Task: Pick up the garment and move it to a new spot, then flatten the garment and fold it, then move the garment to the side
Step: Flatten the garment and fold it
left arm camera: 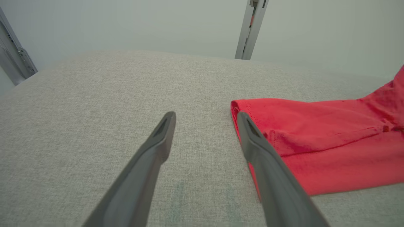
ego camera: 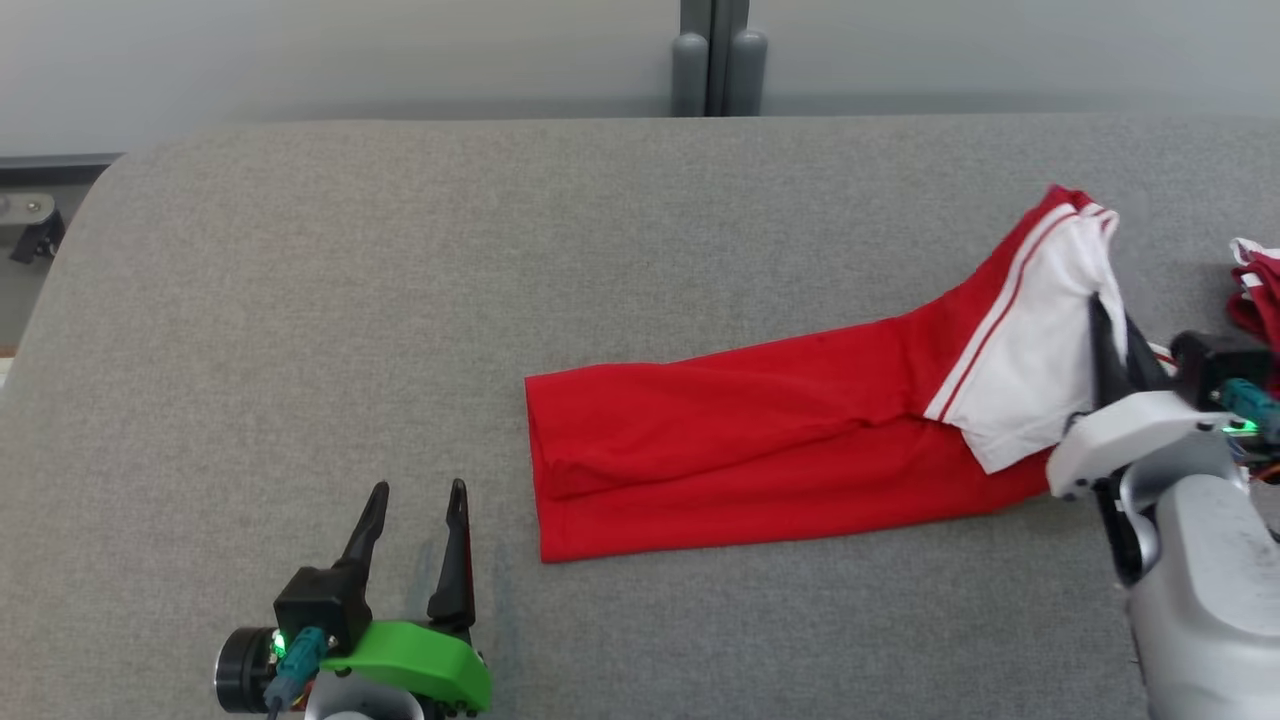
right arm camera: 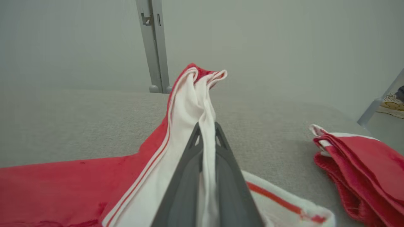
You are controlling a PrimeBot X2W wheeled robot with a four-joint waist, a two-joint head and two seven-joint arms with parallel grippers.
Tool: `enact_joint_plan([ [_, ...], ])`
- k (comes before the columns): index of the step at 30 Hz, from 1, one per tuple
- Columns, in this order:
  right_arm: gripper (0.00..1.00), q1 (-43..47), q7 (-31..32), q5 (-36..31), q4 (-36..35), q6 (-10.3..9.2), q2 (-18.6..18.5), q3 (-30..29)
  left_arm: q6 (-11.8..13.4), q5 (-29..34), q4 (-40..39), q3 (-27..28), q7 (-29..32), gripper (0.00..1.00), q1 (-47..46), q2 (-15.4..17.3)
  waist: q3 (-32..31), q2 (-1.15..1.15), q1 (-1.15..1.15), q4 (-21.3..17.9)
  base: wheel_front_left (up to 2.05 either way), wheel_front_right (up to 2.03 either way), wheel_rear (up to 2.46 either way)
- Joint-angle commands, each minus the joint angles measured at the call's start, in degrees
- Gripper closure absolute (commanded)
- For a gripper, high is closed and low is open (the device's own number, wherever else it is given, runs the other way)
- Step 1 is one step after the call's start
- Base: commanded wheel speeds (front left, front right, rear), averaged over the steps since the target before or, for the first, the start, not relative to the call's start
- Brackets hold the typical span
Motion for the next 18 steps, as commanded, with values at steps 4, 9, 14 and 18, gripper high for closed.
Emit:
enact_joint_plan([
  [4,1.0,2.4,-0.11,5.0,-5.7,-0.1,2.18,8.23,0.09,-0.44,0.4,-0.45,0.02,0.0,1.09,0.24,-1.3,0.0,0.0,0.41,0.0,0.0,0.0],
  [9,1.0,3.53,-0.12,10.91,-7.49,-0.1,3.49,19.9,0.22,-0.72,0.55,-1.17,0.02,0.0,1.44,0.24,-2.24,0.0,0.0,2.07,0.0,0.0,0.0],
  [14,1.0,2.27,-0.11,16.69,-6.4,-0.09,4.56,30.08,0.46,-1.12,0.73,-1.89,0.02,0.0,1.46,0.24,-2.38,0.0,0.0,4.38,0.0,0.0,0.0],
  [18,1.0,0.43,-0.11,19.86,-4.39,-0.09,4.86,35.4,0.54,-1.32,0.78,-2.53,0.02,0.0,1.14,0.23,-1.89,0.0,0.0,6.53,0.0,0.0,0.0],
])
